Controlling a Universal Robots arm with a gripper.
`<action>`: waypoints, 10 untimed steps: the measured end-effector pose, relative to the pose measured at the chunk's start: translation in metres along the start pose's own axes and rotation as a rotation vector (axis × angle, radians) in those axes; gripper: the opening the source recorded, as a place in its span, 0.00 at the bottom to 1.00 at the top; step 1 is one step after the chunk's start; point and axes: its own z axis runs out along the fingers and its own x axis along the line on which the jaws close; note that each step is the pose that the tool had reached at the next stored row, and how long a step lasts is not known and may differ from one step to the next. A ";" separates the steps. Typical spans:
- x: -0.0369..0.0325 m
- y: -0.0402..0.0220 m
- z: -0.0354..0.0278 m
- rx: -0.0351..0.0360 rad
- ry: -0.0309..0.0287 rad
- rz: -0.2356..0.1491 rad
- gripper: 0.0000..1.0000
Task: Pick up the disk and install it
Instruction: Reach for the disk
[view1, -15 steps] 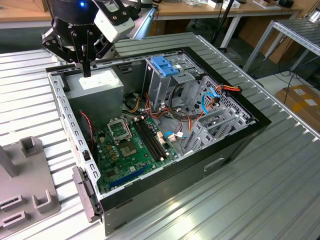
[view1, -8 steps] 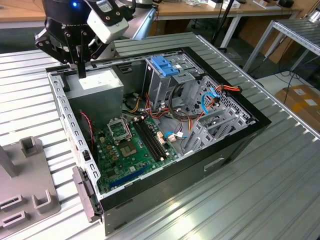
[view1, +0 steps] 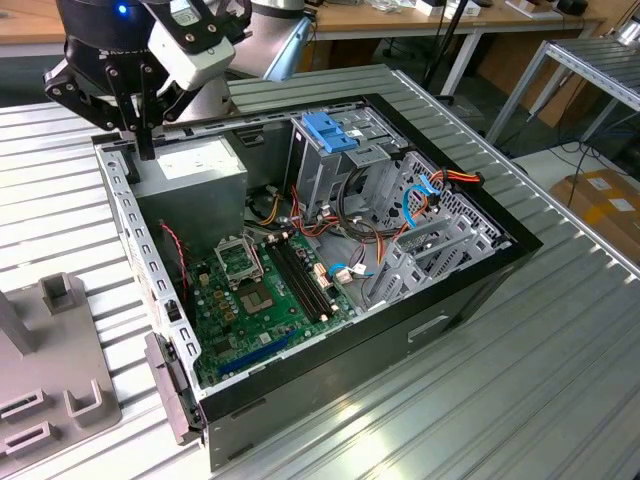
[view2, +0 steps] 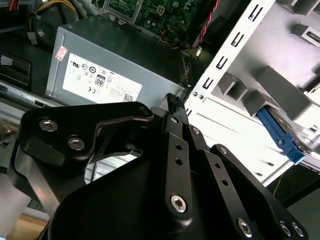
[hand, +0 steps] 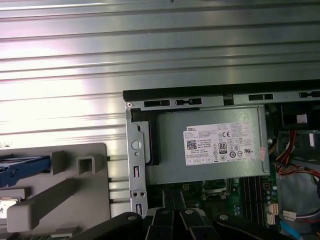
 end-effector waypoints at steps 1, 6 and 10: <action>0.0010 -0.0001 0.0000 0.0000 0.0000 0.000 0.11; 0.0067 -0.0005 -0.0002 0.0000 0.0000 0.000 0.11; 0.0108 -0.0008 -0.0003 0.0001 0.0001 0.000 0.11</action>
